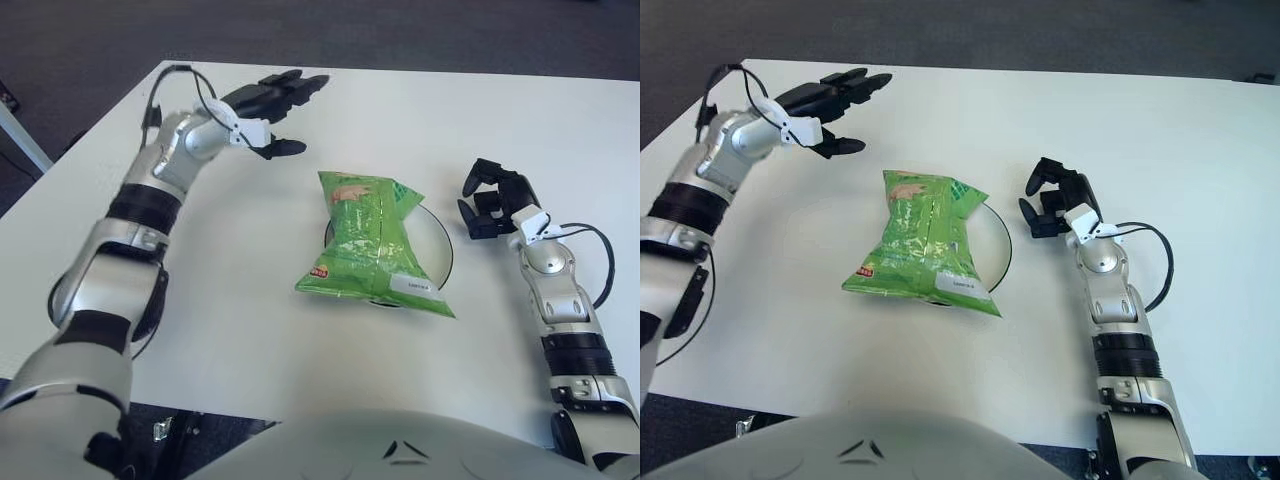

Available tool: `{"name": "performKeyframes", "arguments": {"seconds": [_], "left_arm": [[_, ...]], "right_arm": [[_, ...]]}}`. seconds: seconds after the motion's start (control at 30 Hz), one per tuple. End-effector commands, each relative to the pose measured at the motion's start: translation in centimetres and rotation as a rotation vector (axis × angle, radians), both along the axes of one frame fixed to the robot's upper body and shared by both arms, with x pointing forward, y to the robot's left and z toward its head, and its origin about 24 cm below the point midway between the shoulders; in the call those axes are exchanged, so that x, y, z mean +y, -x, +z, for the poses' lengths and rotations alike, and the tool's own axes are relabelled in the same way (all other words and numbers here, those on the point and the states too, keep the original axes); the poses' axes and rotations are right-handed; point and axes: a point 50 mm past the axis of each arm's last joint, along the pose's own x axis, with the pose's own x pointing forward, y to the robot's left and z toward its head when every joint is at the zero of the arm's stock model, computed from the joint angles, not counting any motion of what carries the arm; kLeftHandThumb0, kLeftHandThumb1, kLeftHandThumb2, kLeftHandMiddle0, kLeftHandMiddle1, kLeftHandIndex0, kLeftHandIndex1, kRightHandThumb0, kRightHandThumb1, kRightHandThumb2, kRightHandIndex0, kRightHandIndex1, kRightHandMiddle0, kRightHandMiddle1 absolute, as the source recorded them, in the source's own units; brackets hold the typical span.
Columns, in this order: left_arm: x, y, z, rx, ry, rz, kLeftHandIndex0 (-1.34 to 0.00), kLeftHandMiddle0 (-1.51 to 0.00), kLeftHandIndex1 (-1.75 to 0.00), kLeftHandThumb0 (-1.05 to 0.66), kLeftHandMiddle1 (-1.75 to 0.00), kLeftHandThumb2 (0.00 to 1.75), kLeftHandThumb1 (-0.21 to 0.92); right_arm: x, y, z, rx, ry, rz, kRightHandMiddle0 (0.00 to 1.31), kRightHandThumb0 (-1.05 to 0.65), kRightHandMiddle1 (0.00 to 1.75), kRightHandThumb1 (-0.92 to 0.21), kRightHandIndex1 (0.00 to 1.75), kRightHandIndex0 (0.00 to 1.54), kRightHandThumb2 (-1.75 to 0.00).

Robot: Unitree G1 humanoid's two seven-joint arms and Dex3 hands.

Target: Put the snack into the plate.

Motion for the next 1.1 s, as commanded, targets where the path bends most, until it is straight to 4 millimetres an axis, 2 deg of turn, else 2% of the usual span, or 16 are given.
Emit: {"name": "performKeyframes", "arguments": {"seconds": [0.0,0.1,0.13,0.17,0.23,0.37,0.47,0.53,0.57,0.63,0.73,0.87,1.0,1.07], "left_arm": [[1.0,-0.3,-1.4,0.042,0.198,0.099,-0.03,-0.11,-0.02,-0.66,-0.06,0.86,0.92],[0.9,-0.1,-1.9,0.048,0.29,0.115,-0.01,-0.15,-0.22,-0.63,-0.14,0.83,0.92],[0.9,-0.1,-2.0,0.048,0.303,0.117,-0.01,-0.13,-0.34,-0.61,-0.28,0.81,0.92],[0.9,0.1,-2.3,0.054,0.345,0.12,0.0,-0.12,-0.36,-0.61,-0.32,0.81,0.92],[0.9,0.7,-3.3,0.089,0.463,0.136,0.0,-0.15,-0.67,-0.55,-0.63,0.8,0.9],[1.3,0.9,-5.9,0.219,0.71,0.186,0.0,-0.19,-1.01,-0.5,-0.92,0.84,0.86],[1.8,1.0,-8.1,0.324,0.886,0.239,0.0,-0.24,-1.34,-0.49,-1.11,0.88,0.83],[2.0,0.9,-8.8,0.364,0.979,0.276,-0.09,-0.29,-1.54,-0.42,-1.2,0.7,0.87],[2.0,0.9,-8.9,0.377,1.023,0.294,-0.12,-0.32,-1.58,-0.41,-1.26,0.68,0.87],[2.0,0.7,-8.9,0.402,1.085,0.319,-0.21,-0.39,-1.68,-0.38,-1.49,0.69,0.82],[2.0,0.5,-9.0,0.44,1.149,0.344,-0.3,-0.54,-1.72,-0.39,-1.66,0.8,0.73],[1.9,0.6,-9.2,0.472,1.219,0.371,-0.4,-0.72,-1.74,-0.41,-1.72,0.96,0.6],[2.1,1.0,-9.7,0.499,1.261,0.418,-0.51,-0.96,-1.75,-0.44,-1.74,1.15,0.45],[2.4,1.7,-10.5,0.512,1.281,0.439,-0.56,-1.04,-1.75,-0.46,-1.74,1.22,0.39]], "right_arm": [[-0.3,0.5,-1.9,0.102,0.025,-0.014,0.67,-0.51,1.75,-0.25,1.75,1.33,-1.4],[-0.4,0.5,-1.9,0.102,0.027,-0.013,0.67,-0.51,1.75,-0.25,1.75,1.33,-1.4],[-0.4,0.5,-1.9,0.103,0.027,-0.013,0.67,-0.51,1.75,-0.25,1.75,1.33,-1.4],[-0.4,0.5,-1.9,0.103,0.026,-0.012,0.67,-0.51,1.75,-0.25,1.75,1.33,-1.4],[-0.4,0.4,-1.9,0.099,0.025,-0.012,0.67,-0.51,1.75,-0.25,1.75,1.33,-1.4],[-0.4,0.5,-1.9,0.092,0.015,-0.01,0.67,-0.51,1.75,-0.25,1.75,1.33,-1.4],[-0.6,0.6,-1.9,0.089,0.005,-0.01,0.66,-0.5,1.75,-0.27,1.75,1.33,-1.38],[-0.6,0.6,-1.9,0.086,-0.003,-0.011,0.65,-0.5,1.75,-0.27,1.75,1.33,-1.37],[-0.6,0.6,-1.9,0.084,-0.006,-0.012,0.65,-0.5,1.75,-0.28,1.75,1.33,-1.37],[-0.6,0.6,-1.9,0.082,-0.01,-0.013,0.64,-0.5,1.75,-0.29,1.75,1.33,-1.36],[-0.6,0.6,-2.0,0.079,-0.011,-0.015,0.64,-0.49,1.75,-0.29,1.75,1.33,-1.35],[-0.6,0.6,-2.0,0.071,-0.015,-0.017,0.63,-0.49,1.75,-0.31,1.75,1.33,-1.33],[-0.6,0.6,-1.9,0.06,-0.021,-0.022,0.62,-0.49,1.75,-0.31,1.75,1.33,-1.33],[-0.6,0.6,-1.9,0.043,-0.016,-0.033,0.63,-0.49,1.75,-0.3,1.75,1.33,-1.34]]}}
